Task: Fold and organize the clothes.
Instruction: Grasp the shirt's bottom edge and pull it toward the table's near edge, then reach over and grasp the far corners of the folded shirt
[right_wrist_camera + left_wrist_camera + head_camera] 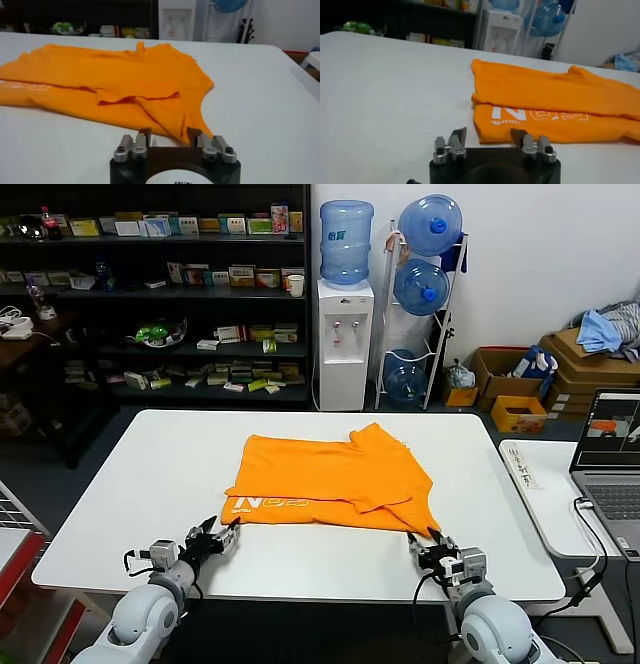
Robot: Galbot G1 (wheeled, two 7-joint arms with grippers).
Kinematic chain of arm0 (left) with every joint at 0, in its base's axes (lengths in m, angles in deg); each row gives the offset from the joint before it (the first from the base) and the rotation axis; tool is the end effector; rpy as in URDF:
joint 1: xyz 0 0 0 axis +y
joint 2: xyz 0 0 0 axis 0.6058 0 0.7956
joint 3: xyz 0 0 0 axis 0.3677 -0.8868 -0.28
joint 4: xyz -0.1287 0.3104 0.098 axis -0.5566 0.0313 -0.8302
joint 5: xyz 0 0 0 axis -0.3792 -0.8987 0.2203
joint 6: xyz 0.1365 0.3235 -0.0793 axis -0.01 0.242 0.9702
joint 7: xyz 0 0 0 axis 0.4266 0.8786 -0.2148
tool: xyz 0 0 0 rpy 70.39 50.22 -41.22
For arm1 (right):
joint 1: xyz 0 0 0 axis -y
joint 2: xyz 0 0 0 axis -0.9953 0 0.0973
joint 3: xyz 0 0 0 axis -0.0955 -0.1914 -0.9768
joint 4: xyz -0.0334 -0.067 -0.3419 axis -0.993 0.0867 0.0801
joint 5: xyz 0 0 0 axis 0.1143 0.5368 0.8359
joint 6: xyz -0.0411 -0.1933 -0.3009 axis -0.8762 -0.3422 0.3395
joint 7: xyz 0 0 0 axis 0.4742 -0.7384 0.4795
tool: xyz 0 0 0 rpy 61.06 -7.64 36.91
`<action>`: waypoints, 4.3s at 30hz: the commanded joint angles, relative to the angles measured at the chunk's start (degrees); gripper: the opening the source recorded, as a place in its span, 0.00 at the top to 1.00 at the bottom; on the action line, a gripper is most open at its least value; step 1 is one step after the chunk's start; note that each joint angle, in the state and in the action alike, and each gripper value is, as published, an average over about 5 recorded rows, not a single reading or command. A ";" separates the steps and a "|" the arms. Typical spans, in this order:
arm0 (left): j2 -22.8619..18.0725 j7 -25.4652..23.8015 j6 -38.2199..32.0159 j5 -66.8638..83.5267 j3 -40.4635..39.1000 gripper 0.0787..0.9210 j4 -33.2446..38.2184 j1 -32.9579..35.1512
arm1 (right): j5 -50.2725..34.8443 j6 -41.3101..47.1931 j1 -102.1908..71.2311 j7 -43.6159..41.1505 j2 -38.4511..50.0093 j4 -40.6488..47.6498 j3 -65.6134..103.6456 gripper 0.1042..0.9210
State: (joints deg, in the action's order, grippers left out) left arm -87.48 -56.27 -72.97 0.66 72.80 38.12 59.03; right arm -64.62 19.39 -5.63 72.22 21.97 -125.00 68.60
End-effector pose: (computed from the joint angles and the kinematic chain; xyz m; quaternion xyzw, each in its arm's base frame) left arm 0.3111 0.0987 -0.3725 -0.0894 -0.9672 0.0611 0.2295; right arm 0.2757 -0.0624 -0.3369 0.0701 -0.9602 0.0187 0.2698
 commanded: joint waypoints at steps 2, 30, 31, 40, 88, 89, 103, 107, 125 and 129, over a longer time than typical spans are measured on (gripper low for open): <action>-0.26 0.05 -0.10 -0.50 -0.15 0.49 -1.13 -0.46 | -0.30 0.11 -0.19 0.79 0.17 0.13 0.24 0.66; 14.99 8.36 6.58 13.28 5.96 0.97 23.24 17.32 | -21.27 6.94 -21.47 10.83 12.06 -23.00 8.97 0.98; 15.23 8.89 6.98 13.37 6.20 0.97 24.07 18.55 | -21.28 6.99 -22.33 11.03 12.25 -23.31 9.27 0.98; 14.15 11.14 7.43 11.38 8.35 0.97 28.57 27.67 | -20.60 7.11 -26.60 12.66 12.60 -24.59 10.26 0.98; 0.99 -2.05 2.80 10.80 -17.30 0.12 -25.27 -32.73 | -4.71 5.05 44.45 2.94 -20.74 41.84 -15.90 0.12; 0.81 -2.10 2.78 10.56 -17.30 0.12 -25.43 -32.73 | -4.02 4.86 44.65 2.56 -21.06 42.80 -15.86 0.12; 2.03 -1.91 4.46 10.12 -19.05 0.12 -24.28 -32.24 | 0.18 3.86 47.36 0.46 -24.04 50.41 -15.19 0.12; 2.29 -2.05 4.76 10.20 -19.22 0.12 -24.09 -32.20 | 0.64 4.02 47.59 0.58 -24.43 51.54 -15.00 0.12; 1.59 -2.34 3.96 7.85 -19.80 0.22 -25.25 -32.20 | 0.29 4.72 46.66 0.46 -23.97 50.93 -15.32 0.35; 1.42 -2.21 3.84 7.39 -19.77 0.35 -25.45 -32.09 | 0.00 4.78 46.41 0.67 -23.68 50.37 -15.40 0.49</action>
State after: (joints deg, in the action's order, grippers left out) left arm -85.82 -58.51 -68.89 8.87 53.21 13.20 27.09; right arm -64.60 23.84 40.70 72.85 -1.47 -75.15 53.32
